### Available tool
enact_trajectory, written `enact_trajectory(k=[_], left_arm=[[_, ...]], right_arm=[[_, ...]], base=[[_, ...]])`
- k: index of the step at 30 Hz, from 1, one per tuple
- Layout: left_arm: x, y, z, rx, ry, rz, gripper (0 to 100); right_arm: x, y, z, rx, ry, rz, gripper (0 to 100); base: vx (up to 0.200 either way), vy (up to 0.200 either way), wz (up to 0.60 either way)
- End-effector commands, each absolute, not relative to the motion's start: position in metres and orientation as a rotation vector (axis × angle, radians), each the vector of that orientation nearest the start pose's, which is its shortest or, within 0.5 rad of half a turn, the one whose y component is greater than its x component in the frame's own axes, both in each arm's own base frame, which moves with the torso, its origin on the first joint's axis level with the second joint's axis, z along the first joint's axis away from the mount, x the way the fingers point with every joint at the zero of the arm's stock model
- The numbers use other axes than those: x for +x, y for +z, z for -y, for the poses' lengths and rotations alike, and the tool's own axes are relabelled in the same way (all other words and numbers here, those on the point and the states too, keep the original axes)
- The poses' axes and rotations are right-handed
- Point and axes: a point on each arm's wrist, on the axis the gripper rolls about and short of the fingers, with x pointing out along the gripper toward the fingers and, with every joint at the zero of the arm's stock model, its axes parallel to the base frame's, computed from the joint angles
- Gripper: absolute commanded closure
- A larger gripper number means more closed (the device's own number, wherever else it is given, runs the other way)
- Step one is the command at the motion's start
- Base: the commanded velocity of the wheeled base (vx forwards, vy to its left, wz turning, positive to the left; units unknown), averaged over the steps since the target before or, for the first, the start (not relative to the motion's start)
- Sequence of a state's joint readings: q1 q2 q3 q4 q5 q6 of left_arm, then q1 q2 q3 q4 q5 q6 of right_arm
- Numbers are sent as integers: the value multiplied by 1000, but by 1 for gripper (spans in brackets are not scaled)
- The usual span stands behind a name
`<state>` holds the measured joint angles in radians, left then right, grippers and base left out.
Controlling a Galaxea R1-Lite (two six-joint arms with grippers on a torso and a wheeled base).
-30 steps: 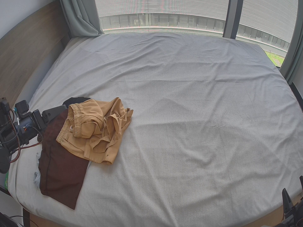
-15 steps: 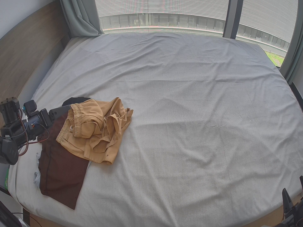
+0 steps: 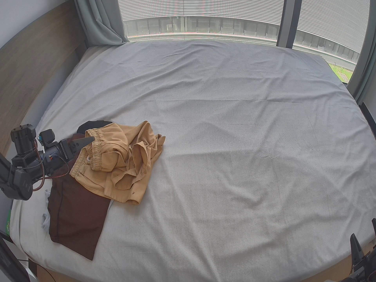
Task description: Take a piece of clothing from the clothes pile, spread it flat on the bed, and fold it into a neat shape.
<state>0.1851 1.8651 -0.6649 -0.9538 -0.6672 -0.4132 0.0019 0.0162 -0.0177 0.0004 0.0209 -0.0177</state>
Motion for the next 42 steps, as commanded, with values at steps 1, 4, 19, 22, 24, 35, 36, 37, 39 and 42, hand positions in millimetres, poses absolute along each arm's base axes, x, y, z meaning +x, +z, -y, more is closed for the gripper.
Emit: enact_trajectory(k=[1,4,19,22,24,35,36,37,39,42], left_arm=[[324,116,-46,-499,-425,-339,0],[328,112,-45,-484,-431,-341,0],[346,93,-46,-444,-433,-364,0],[350,90,-47,-444,-435,-363,0],[352,88,-46,-445,-441,-363,0],[365,73,-28,-442,-492,-377,0],[366,74,-27,-439,-496,-373,0],[367,74,-27,-438,-498,-371,0],[367,73,-25,-441,-504,-375,0],[368,73,-24,-437,-508,-370,0]], right_arm=[[-23,75,0,-18,21,0,0],[-23,75,0,-18,21,0,0],[-23,75,0,-17,21,0,0],[-23,75,0,-17,21,0,0],[-23,75,0,-17,21,0,0],[-23,75,0,-17,21,0,0],[-23,75,0,-17,21,0,0],[-23,75,0,-17,21,0,0],[-23,75,0,-17,21,0,0],[-23,75,0,-17,21,0,0]], base=[[0,0,0],[0,0,0],[0,0,0],[0,0,0],[0,0,0],[0,0,0],[0,0,0],[0,0,0],[0,0,0],[0,0,0]])
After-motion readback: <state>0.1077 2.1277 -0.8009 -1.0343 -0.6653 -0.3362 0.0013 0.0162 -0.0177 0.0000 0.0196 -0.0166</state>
